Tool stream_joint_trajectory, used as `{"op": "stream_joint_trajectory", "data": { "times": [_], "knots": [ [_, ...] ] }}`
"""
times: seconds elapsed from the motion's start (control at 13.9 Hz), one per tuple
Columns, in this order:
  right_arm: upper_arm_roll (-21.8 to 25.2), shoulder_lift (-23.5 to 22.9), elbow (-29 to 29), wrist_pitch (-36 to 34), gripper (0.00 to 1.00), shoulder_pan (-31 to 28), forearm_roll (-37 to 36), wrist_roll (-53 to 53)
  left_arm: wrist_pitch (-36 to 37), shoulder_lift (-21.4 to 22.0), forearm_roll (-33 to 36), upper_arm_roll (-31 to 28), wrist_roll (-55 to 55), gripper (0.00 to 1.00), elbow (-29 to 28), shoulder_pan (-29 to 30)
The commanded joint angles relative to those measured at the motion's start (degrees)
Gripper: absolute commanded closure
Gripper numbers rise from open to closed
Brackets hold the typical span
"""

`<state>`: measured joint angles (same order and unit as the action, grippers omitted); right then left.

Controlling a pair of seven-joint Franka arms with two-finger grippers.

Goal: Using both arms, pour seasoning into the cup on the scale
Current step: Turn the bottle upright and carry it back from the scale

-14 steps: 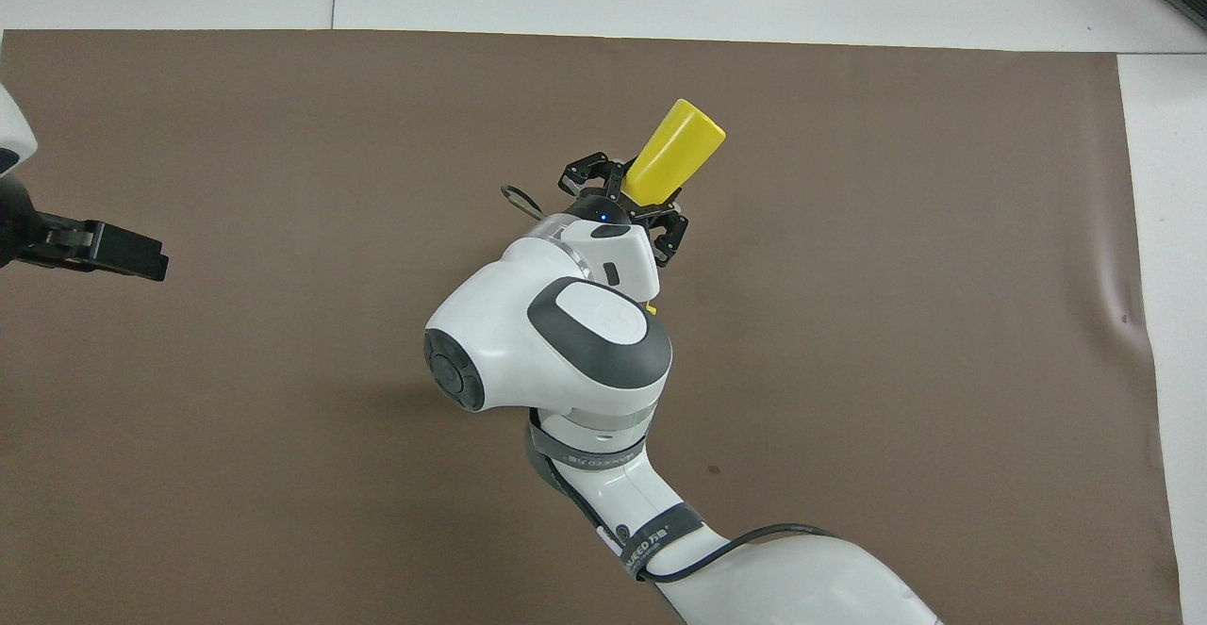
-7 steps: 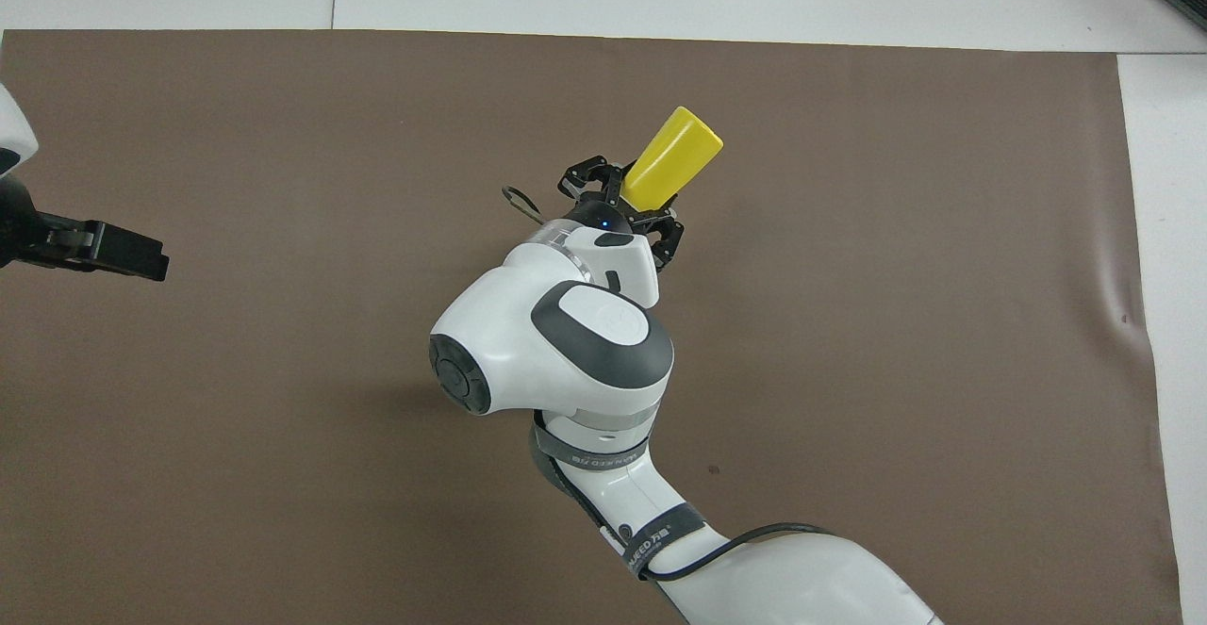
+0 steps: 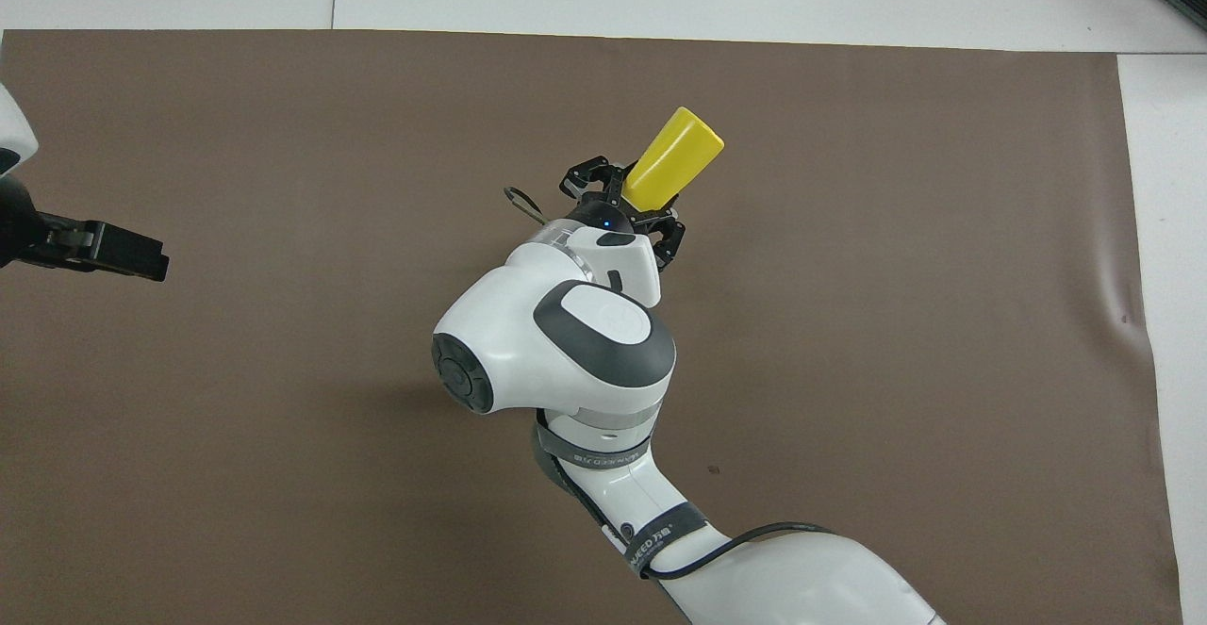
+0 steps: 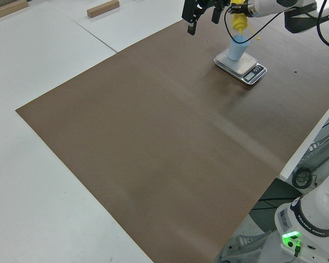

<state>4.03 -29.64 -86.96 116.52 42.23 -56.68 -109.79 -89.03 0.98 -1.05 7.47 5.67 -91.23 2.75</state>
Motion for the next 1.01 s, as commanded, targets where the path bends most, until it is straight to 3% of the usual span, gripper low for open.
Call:
{"op": "stream_joint_trajectory", "data": {
  "times": [0.0,0.14,0.43,0.72,0.93],
  "knots": [
    [-0.16,2.12,-0.67,0.37,1.0,-0.92,-1.24,-1.3,-1.32,1.83,0.35,0.09,0.66,0.0,-2.28,0.24],
    [-0.25,3.35,-0.67,0.63,1.0,-1.89,0.86,-1.13,-1.32,1.83,0.35,0.17,0.66,0.0,-2.28,0.24],
    [-0.25,7.83,-0.67,0.81,1.0,-4.43,12.71,-0.34,-1.41,1.83,0.35,0.09,0.66,0.0,-2.28,0.24],
    [-0.16,13.63,-0.93,-1.64,1.0,-8.3,31.42,1.51,-1.41,1.83,0.35,0.17,0.66,0.0,-2.37,0.24],
    [-0.16,16.7,-0.84,-5.94,1.0,-11.55,40.48,5.27,-1.41,1.92,0.35,0.18,0.66,0.0,-2.37,0.15]
  ]
}}
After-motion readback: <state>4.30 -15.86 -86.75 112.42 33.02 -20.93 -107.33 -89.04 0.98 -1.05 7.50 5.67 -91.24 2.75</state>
